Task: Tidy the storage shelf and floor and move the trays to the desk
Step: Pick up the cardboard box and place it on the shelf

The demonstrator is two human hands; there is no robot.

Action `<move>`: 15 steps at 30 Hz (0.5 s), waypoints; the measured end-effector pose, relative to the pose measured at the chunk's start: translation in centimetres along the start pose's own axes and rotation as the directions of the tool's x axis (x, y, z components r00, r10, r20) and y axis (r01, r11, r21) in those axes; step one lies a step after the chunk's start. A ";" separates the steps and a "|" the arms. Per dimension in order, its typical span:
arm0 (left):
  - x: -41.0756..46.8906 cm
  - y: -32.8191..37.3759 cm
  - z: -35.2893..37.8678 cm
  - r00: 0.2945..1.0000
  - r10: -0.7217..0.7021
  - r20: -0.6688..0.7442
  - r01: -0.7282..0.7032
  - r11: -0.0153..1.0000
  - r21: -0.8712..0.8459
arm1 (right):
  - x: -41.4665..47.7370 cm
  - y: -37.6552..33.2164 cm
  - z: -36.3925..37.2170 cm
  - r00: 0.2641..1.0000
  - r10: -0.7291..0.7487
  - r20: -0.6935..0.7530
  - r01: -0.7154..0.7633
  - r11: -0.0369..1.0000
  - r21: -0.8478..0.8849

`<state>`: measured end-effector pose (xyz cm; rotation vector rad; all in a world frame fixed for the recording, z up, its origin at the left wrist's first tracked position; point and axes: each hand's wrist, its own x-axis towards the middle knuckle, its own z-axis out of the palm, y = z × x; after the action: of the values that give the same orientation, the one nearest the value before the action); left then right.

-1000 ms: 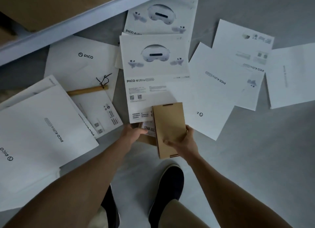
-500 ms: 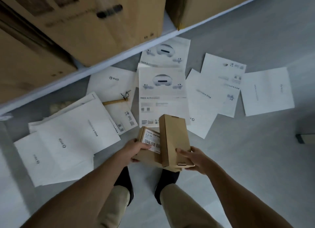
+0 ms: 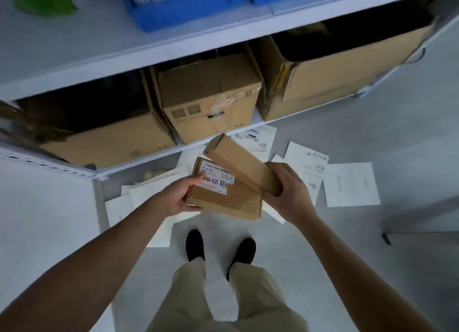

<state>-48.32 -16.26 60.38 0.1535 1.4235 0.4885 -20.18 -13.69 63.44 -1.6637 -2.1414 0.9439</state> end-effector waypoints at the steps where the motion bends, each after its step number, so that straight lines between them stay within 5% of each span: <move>1: -2.0 0.8 0.1 1.000 0.027 -0.005 -0.027 0.998 -0.065 | -0.2 -1.8 -1.3 0.991 -0.131 -0.027 0.128 0.989 -0.072; 7: -10.6 3.1 -1.7 0.985 0.175 -0.013 -0.166 0.904 -0.394 | -0.9 -7.6 -5.8 0.824 -0.562 -0.073 0.526 0.806 -0.270; 15: -15.0 3.9 -3.4 0.941 0.340 -0.003 -0.299 0.824 -0.481 | 2.2 -13.0 -6.8 0.707 -0.705 0.053 0.701 0.688 -0.186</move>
<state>-53.54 -19.59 74.99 0.0124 1.1588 1.0879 -26.82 -11.11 76.50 -0.7303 -2.5935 0.4737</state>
